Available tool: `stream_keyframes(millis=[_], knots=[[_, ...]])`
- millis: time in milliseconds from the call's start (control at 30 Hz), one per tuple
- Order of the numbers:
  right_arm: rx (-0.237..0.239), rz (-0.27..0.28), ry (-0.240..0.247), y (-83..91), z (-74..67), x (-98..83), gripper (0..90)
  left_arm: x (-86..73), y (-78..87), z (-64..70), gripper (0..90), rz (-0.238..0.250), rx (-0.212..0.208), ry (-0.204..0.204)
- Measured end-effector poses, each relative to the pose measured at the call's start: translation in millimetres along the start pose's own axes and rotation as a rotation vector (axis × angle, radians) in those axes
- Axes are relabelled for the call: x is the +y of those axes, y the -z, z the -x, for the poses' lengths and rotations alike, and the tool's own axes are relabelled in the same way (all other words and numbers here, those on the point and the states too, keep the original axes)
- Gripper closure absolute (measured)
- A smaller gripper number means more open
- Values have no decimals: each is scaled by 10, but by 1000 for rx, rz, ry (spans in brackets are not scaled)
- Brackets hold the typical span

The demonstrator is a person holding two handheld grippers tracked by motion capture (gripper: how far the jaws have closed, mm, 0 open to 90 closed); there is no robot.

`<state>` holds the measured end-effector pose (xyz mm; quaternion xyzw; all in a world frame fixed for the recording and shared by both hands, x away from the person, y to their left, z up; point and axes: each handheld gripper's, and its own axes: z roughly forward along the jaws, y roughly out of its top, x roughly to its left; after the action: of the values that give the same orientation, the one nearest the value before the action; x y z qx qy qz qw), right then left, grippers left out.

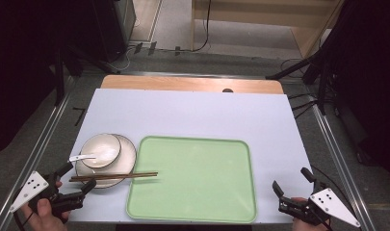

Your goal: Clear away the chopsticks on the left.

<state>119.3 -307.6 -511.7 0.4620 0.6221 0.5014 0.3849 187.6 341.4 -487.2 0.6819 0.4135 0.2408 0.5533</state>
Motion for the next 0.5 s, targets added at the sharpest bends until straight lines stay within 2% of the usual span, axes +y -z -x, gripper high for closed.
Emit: stream_keyframes(millis=[100, 133, 167, 200, 233, 300, 367, 433, 500], knots=[[-9, -29, 14, -26, -1, -13, 15, 44, -15, 86, 0, 21, -11, -7], [-4, -40, 16, -35, 1, -21, 15, 64, -16, 130, 40, 26, 3, -23], [1, -39, 14, -41, 4, -26, 15, 83, -22, 177, 115, 29, 26, -31], [-2, -36, 9, -45, 7, -31, 15, 100, -32, 216, 187, 26, 26, -38], [-7, -35, 3, -46, 9, -35, 15, 109, -47, 254, 203, 20, 18, -44], [-23, -43, 11, -50, 11, -38, 15, 116, -84, 327, 373, 3, 19, -50], [-50, -57, 20, -62, 6, -40, 15, 111, -133, 382, 555, -22, -13, -46], [-46, -64, 16, -72, 7, -47, 15, 104, -188, 429, 735, -53, -83, -37], [-40, -72, 10, -81, 9, -53, 16, 94, -241, 479, 823, -91, -136, -31]])
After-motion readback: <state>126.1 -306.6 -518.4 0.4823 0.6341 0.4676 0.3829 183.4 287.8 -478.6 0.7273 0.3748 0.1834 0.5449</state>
